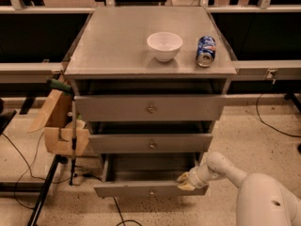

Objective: Open bottom drawer

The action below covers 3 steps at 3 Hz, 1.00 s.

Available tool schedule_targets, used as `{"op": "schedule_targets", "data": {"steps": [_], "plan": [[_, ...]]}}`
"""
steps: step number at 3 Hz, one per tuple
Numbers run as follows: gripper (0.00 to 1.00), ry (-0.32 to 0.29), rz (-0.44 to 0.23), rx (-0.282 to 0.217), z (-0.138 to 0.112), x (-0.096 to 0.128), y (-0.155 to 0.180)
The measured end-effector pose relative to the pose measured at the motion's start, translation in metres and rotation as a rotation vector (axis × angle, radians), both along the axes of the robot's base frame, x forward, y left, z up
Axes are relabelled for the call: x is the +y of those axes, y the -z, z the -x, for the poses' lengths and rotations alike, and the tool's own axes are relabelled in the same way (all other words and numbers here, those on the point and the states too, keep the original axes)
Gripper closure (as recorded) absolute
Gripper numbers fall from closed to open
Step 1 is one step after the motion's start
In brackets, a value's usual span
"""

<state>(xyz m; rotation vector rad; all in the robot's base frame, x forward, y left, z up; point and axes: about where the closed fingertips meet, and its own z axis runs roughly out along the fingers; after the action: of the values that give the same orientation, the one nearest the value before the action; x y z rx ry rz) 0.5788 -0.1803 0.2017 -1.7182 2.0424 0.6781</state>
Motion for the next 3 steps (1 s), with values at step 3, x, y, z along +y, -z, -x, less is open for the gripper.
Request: {"op": "schedule_targets", "data": {"steps": [3], "plan": [[0.0,0.029,0.194,-0.05,0.037,-0.032,0.015]]}}
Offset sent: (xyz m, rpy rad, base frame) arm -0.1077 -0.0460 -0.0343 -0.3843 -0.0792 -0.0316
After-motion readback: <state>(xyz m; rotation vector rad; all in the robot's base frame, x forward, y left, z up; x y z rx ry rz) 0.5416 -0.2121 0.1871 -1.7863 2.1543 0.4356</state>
